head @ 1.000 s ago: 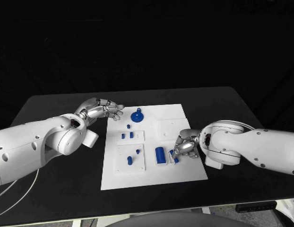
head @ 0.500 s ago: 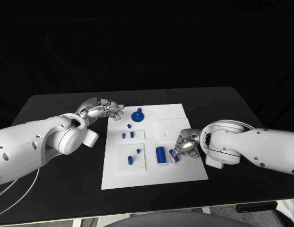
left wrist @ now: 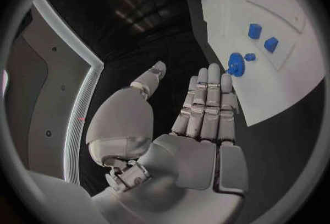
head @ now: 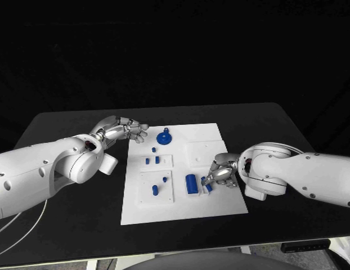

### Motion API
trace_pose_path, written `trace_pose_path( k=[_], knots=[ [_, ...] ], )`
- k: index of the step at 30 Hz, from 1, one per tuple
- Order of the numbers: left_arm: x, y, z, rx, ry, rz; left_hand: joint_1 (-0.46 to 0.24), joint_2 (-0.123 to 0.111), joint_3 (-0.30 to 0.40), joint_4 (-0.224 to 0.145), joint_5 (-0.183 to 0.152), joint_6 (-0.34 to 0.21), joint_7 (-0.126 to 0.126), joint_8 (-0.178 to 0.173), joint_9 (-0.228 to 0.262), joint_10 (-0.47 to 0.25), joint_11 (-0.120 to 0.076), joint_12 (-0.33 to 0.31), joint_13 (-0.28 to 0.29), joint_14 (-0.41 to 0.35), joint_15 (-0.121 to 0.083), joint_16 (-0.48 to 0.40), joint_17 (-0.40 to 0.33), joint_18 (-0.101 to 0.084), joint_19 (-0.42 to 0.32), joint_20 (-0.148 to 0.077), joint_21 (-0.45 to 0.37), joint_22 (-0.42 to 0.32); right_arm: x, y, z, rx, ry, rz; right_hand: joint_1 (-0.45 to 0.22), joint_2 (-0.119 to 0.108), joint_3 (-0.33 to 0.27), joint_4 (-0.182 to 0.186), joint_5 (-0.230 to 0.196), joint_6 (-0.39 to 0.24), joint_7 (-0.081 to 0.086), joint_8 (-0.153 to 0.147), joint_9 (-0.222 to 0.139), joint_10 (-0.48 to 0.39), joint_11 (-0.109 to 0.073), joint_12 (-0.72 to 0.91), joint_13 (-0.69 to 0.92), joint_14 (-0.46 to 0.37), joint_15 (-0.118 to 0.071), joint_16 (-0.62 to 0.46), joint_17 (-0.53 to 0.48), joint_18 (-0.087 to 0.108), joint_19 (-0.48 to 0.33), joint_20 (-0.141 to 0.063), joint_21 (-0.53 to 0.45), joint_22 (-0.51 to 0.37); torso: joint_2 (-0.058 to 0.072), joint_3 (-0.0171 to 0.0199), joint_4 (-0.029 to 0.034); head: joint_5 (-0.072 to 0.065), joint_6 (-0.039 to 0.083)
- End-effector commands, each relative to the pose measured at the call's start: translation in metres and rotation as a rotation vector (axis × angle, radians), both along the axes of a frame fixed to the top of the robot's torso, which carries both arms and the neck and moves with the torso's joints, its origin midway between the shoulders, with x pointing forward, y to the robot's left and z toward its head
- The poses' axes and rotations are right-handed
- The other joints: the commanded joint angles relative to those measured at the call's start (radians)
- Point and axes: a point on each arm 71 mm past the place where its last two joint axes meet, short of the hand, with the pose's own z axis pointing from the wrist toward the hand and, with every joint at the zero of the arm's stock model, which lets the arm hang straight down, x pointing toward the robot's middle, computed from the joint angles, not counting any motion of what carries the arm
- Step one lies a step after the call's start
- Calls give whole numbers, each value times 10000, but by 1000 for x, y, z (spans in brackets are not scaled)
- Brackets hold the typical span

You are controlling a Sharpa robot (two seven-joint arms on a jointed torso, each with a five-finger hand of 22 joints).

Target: Assemble the parts on the task board

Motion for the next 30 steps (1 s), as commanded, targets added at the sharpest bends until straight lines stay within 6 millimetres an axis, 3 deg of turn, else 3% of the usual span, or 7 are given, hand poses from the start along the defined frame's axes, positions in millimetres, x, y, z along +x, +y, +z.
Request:
trace_pose_path(
  k=[1, 30],
  knots=[
    [-1, -2, 1, -38, -10, -153, -10, 65, -11, -24, 31, -25, -45, 63, -14, 36, -30, -20, 17, 95, 5, -55, 18, 114, 16, 29, -53, 10, -2, 2, -1, 95, 183, 229, -51, -145, -33, 135, -44, 0, 26, 69, -3, -19, -79, 69, -11, -9, -80, -40, 20, 151, 2, -88, -60, 83, -2, 0, 5, 4, -12],
    [-1, -1, 0, -3, -2, -136, -13, 60, -14, -28, 32, -25, -46, 68, -20, 34, -30, -22, 17, 97, 4, -78, 45, 114, 19, 27, -68, 23, -6, 0, 0, 149, 221, 351, 73, -6, -66, 204, -38, 31, -2, 140, 48, 3, -106, 92, 0, -7, -100, -18, 35, 151, 14, -127, -41, 96, 0, 3, 1, 47, -21]
  ],
)
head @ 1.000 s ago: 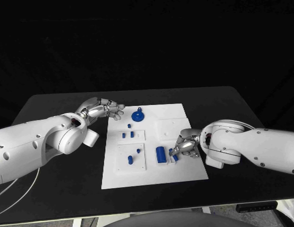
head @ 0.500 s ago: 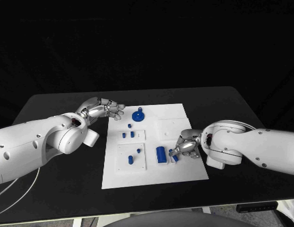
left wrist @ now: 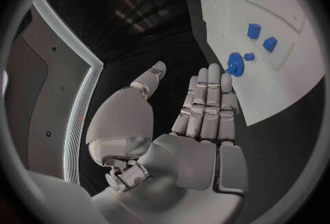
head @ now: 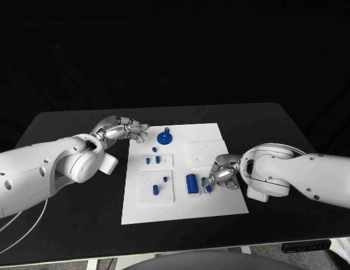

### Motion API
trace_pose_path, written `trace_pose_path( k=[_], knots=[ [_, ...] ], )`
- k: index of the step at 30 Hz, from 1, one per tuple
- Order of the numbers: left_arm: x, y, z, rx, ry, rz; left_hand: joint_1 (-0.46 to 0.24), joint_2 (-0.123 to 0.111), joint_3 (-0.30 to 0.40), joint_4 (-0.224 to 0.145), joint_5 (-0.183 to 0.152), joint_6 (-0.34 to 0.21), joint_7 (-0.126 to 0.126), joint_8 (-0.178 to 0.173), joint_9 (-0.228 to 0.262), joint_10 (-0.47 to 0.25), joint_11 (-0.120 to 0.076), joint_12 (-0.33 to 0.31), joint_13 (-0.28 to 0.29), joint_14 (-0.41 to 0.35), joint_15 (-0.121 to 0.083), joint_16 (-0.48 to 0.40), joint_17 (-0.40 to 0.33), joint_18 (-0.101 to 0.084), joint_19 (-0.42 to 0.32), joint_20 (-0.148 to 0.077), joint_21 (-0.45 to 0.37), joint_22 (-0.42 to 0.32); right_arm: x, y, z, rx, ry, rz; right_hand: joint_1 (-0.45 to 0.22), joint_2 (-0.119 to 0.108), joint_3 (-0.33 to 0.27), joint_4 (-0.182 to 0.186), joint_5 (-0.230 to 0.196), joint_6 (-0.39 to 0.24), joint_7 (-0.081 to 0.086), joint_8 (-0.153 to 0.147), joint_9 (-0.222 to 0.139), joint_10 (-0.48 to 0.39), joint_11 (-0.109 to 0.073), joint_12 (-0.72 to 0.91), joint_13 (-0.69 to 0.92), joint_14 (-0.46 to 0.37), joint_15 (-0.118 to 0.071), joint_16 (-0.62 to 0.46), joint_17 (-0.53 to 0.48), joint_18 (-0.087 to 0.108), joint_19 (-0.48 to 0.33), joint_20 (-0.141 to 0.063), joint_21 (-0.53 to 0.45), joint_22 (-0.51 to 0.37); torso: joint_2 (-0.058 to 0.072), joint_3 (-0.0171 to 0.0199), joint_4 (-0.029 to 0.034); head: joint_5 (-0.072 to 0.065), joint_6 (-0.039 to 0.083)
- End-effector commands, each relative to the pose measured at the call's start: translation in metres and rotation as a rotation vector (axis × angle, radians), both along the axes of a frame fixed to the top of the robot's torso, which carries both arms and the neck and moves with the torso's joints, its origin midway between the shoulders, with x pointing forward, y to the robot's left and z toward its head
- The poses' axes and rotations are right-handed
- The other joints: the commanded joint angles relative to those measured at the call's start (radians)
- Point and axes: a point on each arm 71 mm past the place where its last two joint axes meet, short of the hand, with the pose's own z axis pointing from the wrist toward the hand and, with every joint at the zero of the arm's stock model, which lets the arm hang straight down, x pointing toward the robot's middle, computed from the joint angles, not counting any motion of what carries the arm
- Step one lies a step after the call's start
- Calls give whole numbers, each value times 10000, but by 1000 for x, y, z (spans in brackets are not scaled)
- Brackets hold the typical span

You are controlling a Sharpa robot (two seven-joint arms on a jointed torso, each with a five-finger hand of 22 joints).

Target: Assemble the parts on the task board

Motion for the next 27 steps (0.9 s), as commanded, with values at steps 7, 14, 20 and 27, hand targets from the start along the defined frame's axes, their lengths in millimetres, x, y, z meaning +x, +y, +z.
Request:
trace_pose_path(
  k=[7, 14, 20, 27],
  knots=[
    [-1, -2, 1, -29, -26, -147, -16, 60, -16, -28, 31, -26, -47, 69, -14, 34, -30, -23, 17, 97, 5, -46, 23, 113, 20, 27, -71, 19, -3, 1, 0, 63, 150, 301, 99, 37, -20, 73, -37, -11, 43, 68, 19, 10, -42, 56, -2, 21, -77, -17, 14, 153, 15, -54, -38, 101, 4, -2, 6, 5, -13],
    [0, -1, 1, -20, -27, -130, -16, 60, -16, -29, 31, -26, -47, 70, -15, 33, -30, -23, 18, 98, 5, -51, 30, 113, 21, 26, -75, 22, -4, 1, 0, 95, 164, 331, 120, 58, -26, 62, -35, -11, 41, 73, 23, 15, -45, 58, -1, 22, -79, -15, 16, 153, 15, -57, -35, 104, 2, -3, 6, 12, -36],
    [0, -2, 1, -16, -27, -139, -15, 60, -15, -30, 32, -26, -47, 71, -17, 33, -30, -23, 18, 99, 5, -56, 35, 113, 22, 26, -78, 25, -3, -1, 0, 71, 94, 294, 188, 78, -47, -2, -33, -18, 39, 80, 28, 17, -47, 59, -1, 20, -84, -13, 18, 153, 9, -63, -29, 110, 2, -4, 3, 17, -19],
    [0, -2, 1, -19, -36, -144, -15, 63, -14, -30, 32, -26, -47, 72, -18, 33, -30, -24, 18, 100, 5, -61, 41, 113, 23, 26, -81, 28, 3, -7, 0, 88, -305, 258, 323, 103, -76, -134, -34, -28, 37, 93, 37, 22, -49, 61, -1, 17, -89, -11, 20, 153, 3, -73, -23, 116, -1, -2, 4, 16, 2]
  ],
)
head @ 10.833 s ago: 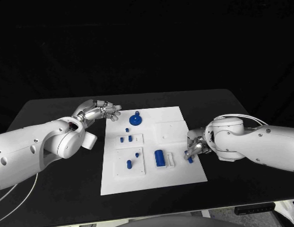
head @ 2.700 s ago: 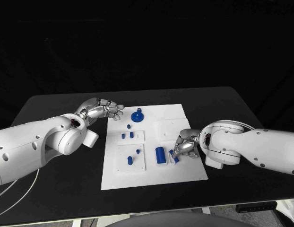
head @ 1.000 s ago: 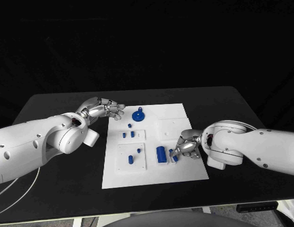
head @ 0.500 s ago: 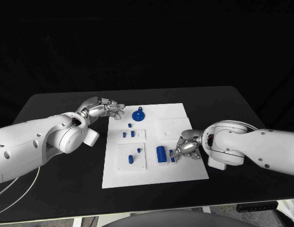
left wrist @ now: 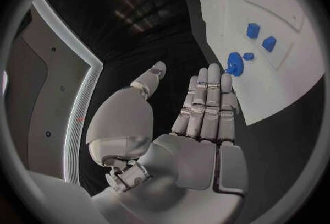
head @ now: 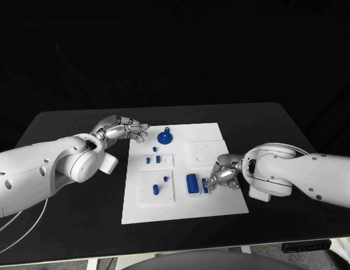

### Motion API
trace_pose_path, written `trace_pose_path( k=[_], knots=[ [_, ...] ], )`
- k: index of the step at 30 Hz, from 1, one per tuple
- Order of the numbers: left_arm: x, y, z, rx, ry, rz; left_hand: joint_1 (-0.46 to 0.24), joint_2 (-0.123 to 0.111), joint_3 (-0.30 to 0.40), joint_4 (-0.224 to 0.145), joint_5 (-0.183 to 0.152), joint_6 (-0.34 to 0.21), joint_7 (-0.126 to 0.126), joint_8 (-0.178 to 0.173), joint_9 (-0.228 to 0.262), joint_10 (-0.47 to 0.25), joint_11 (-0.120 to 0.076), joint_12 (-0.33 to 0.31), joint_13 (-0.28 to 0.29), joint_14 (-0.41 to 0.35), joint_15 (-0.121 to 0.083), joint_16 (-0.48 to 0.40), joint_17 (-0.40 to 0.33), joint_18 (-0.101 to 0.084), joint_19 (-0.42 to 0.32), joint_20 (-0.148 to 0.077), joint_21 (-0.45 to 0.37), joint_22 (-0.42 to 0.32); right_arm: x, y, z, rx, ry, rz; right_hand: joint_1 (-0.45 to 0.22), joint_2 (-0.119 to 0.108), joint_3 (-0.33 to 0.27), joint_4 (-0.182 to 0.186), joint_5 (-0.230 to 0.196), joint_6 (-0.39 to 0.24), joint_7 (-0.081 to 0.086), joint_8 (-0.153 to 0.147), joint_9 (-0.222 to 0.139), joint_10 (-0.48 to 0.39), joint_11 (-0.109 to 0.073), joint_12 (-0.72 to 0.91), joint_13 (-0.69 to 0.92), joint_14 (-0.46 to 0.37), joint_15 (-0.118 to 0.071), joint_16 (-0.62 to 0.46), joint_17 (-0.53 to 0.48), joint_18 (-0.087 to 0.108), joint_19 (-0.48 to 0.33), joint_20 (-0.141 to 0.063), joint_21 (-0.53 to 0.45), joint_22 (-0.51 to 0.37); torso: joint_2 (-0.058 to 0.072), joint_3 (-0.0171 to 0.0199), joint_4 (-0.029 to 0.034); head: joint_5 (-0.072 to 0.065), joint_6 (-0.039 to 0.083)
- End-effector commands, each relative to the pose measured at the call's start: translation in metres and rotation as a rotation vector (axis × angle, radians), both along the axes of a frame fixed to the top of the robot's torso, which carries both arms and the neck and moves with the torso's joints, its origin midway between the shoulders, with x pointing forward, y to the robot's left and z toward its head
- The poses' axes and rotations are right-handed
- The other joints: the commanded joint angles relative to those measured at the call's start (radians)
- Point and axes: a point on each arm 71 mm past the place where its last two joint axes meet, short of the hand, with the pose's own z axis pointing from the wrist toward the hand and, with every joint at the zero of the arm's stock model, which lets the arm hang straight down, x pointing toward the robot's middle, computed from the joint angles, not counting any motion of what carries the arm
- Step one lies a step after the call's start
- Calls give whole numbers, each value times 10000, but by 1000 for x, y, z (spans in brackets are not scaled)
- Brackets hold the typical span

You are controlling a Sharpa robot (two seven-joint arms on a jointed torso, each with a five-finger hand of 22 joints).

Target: Assemble the parts on the task board

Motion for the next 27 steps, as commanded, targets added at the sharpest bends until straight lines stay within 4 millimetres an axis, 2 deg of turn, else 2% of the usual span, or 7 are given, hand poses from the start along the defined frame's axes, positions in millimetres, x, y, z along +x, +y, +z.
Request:
trace_pose_path(
  k=[1, 11, 14, 19, 21, 24, 27],
  knots=[
    [0, -2, 1, -47, -47, -145, -16, 64, -14, -30, 32, -26, -47, 32, -10, 33, -29, -23, 11, 100, 4, -62, 13, 113, 23, 26, -42, 11, 3, -2, 1, 151, -340, 167, 169, 11, 11, -104, -33, -27, 31, 57, 17, 25, -52, 62, -3, -25, -60, -12, 11, 153, 6, -82, -23, 119, -2, 3, 0, 0, 18],
    [6, 5, 2, -193, -443, 297, 0, 85, -4, -36, 39, -11, -51, 44, -11, 56, -39, -11, 18, 123, -3, -67, 38, 117, 38, 20, -47, 22, 25, -13, 18, 1528, -1400, -4, 472, -179, -236, -396, 46, -431, 164, -106, -10, 15, 72, 50, -19, -29, 29, -48, -6, 153, -5, -86, -56, 103, -14, 0, -2, 14, 142],
    [7, 8, 3, -327, -529, 493, 17, 103, 2, -50, 44, 10, -58, 59, -10, 83, -51, 3, 25, 154, -13, -67, 63, 121, 57, 14, -50, 32, 36, -16, 27, 2076, -1832, -98, 515, -110, -513, -516, 215, -543, 200, -136, 1, -16, 108, 62, -10, -37, 60, -53, 0, 153, -25, -86, -70, 103, -21, 1, 0, 16, 177],
    [11, 14, 4, -700, -582, 952, 126, 190, 18, -159, 74, 64, -76, 99, -13, 162, -87, 41, 46, 232, -44, -81, 136, 127, 120, -11, -61, 63, 58, -21, 47, 3755, -2676, -495, 592, 186, -1198, -848, 980, -665, 228, -133, 57, -121, 130, 76, 10, -102, 72, -74, 24, 153, -116, -111, -100, 121, -31, -9, 1, 48, 377],
    [13, 18, 5, -1009, -506, 1227, 168, 218, 19, -210, 85, 80, -79, 110, -16, 185, -97, 52, 52, 253, -50, -92, 159, 123, 132, -16, -70, 73, 72, -23, 56, 4523, -3141, -613, 668, 456, -1586, -1177, 1340, -742, 246, -145, 79, -243, 147, 46, 11, -201, 79, -138, 17, 153, -239, -125, -160, 122, -39, -15, -8, 105, 653],
    [19, 23, 8, -1203, -592, 1527, 249, 283, 23, -311, 100, 120, -92, 136, -21, 241, -121, 76, 65, 276, -57, -124, 199, 113, 152, -23, -92, 90, 91, -27, 63, 5308, -3722, -1124, 708, 676, -1909, -1502, 1750, -857, 280, -186, 83, -463, 186, -37, 0, -381, 111, -263, -11, 152, -423, -117, -282, 101, -47, -24, -17, 137, 904],
    [28, 30, 15, -1448, -678, 1877, 316, 346, 22, -409, 107, 145, -109, 152, -31, 314, -152, 107, 82, 280, -54, -172, 233, 100, 161, -25, -122, 107, 114, -32, 65, 5886, -4208, -1769, 714, 1013, -2392, -1990, 2300, -1079, 395, -258, 97, -1049, 280, -450, -210, -951, 214, -867, -321, 152, -1033, 48, -865, -101, -72, -52, -12, 161, 1186]
  ],
)
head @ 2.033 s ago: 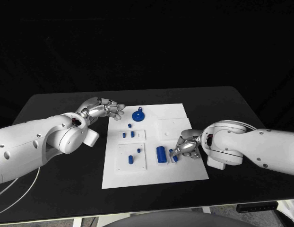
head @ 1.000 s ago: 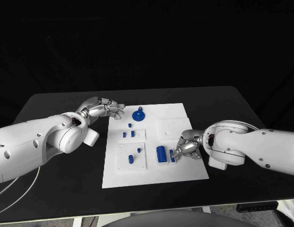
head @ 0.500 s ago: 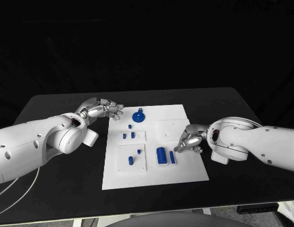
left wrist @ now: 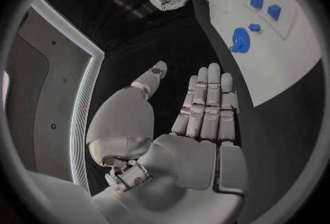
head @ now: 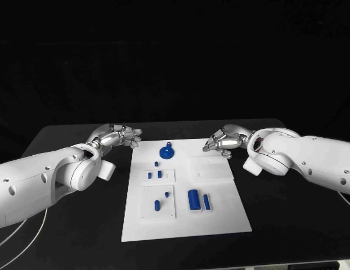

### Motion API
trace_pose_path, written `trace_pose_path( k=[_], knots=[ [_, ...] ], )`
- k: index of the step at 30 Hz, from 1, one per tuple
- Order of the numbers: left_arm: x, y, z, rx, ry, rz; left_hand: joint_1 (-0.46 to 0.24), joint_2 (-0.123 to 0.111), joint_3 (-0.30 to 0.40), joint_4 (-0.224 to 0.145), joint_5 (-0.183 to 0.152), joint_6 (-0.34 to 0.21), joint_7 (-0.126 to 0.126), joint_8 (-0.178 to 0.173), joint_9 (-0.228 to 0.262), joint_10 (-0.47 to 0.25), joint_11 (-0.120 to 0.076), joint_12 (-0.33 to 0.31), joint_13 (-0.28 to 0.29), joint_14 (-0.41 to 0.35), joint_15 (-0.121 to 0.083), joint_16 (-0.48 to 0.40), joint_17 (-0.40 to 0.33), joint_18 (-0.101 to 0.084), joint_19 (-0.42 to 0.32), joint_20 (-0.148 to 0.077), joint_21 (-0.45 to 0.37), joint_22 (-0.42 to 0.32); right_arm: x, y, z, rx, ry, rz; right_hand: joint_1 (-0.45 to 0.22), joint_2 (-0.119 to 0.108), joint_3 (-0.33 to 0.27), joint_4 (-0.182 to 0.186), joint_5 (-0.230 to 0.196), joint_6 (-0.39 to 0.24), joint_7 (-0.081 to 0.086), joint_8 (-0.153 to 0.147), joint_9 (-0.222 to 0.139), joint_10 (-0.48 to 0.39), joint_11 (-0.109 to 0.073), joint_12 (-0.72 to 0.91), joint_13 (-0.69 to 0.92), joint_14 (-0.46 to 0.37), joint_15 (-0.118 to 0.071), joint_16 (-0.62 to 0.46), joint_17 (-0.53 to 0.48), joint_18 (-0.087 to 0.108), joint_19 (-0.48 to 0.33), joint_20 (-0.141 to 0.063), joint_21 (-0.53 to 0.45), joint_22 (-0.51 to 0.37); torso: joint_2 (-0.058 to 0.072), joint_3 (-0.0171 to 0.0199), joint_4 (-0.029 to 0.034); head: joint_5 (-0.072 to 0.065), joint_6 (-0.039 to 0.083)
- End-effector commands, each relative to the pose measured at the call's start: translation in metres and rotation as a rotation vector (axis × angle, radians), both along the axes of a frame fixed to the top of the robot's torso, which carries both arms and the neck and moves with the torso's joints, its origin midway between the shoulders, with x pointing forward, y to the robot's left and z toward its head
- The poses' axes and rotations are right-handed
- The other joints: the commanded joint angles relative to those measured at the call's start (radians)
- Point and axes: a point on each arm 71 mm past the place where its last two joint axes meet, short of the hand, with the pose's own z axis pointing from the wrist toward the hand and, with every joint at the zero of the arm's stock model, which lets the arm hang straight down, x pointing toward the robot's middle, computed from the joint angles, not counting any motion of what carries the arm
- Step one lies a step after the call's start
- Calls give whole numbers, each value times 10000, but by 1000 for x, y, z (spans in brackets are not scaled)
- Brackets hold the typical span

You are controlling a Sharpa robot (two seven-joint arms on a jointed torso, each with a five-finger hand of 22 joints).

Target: Assemble the parts on the task board

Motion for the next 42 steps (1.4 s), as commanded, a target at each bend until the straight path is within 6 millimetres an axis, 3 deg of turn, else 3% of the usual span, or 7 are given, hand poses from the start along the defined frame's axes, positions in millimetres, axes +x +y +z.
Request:
trace_pose_path(
  k=[1, 15, 27, 28, 35, 36, 42],
  knots=[
    [11, 8, 11, -894, -296, 702, 64, 100, -1, -116, 70, 82, -44, 66, -18, 121, -19, 69, 20, 56, 24, -105, 26, 96, 46, 14, -67, 20, 24, -5, 10, 2147, -1034, -673, 27, 230, -328, -348, 309, -284, 166, -69, 21, -448, 71, -366, -237, -425, 98, -505, -292, 296, -446, 186, -504, -175, -28, -33, -2, 51, 399],
    [46, 14, 27, -1671, -645, 1124, -183, 44, -111, -265, -114, -545, -162, -305, -314, -1160, 96, -268, -456, -1790, 554, -1581, -457, -134, -1170, 535, -933, -5, 69, -16, 4, 5348, -736, -2415, -193, 858, -753, -940, 843, -1242, 651, -187, -16, -2697, 1442, -6296, -6317, -3874, 2256, -6762, -4048, -575, -5060, 2017, -5676, -2971, -172, -129, 56, 315, 1107],
    [53, 14, 26, -1839, -763, 1254, -460, -196, -167, 89, -142, -1320, -524, -618, -414, -2407, -68, -233, -647, -2726, 634, -2136, -776, -298, -2131, 844, -1589, 63, 68, -16, -16, 5709, -582, -2710, -130, 1089, -1465, -898, 376, -1449, 600, -116, -282, -1974, 1599, -8076, -8864, -4033, 2506, -8004, -5359, -522, -5772, 2460, -6775, -3696, -188, -79, 87, 527, 1339],
    [53, 16, 24, -1430, -649, 1448, -9725, 1106, -4519, 1970, -727, -8254, -1725, -3222, -4968, -11757, -1231, -890, -1321, -10006, -858, -4368, -5800, -298, -7063, 125, -4807, -3855, 68, -17, -18, 5221, -513, -2892, -8637, 1474, -6023, 1938, -2633, -9619, -1101, -2569, -5274, -11309, -71, -10021, -11153, -12518, 1016, -11395, -10068, -2317, -11487, 396, -9865, -13072, -192, -101, 73, 500, 1310],
    [44, 8, 18, -1537, -676, 1626, -9725, 1106, -4519, 1970, -727, -8254, -1725, -3222, -4968, -11757, -1231, -890, -1321, -10006, -858, -4368, -5800, -298, -7063, 125, -4807, -5815, 61, -11, -18, 5531, -689, -3017, -8637, 1474, -6023, 1938, -2633, -9619, -1101, -2569, -5274, -11309, -71, -10021, -11153, -12518, 1016, -11395, -10068, -2317, -11487, 396, -9865, -13072, -406, 112, -24, 567, 1108],
    [41, 6, 16, -1566, -684, 1677, -9725, 1106, -4519, 1970, -727, -8254, -1725, -3222, -4968, -11757, -1231, -890, -1321, -10006, -858, -4368, -5800, -298, -7063, 125, -4807, -12979, 59, -9, -18, 5615, -735, -3055, -8637, 1474, -6023, 1938, -2633, -9619, -1101, -2569, -5274, -11309, -71, -10021, -11153, -12518, 1016, -11395, -10068, -2317, -11487, 396, -9865, -13072, -425, 130, -32, 572, 1091],
    [13, -15, 3, -1800, -749, 2168, -9725, 1106, -4519, 1970, -727, -8254, -1725, -3222, -4968, -11757, -1231, -890, -1321, -10006, -858, -4368, -5800, -298, -7063, 125, -4807, -12979, 37, 8, -19, 6356, -1107, -3472, -8637, 1474, -6023, 1938, -2633, -9619, -1101, -2569, -5274, -11309, -71, -10021, -11153, -12518, 1016, -11395, -10068, -2317, -11487, 396, -9865, -13072, -434, 139, -36, 575, 1082]
  ],
)
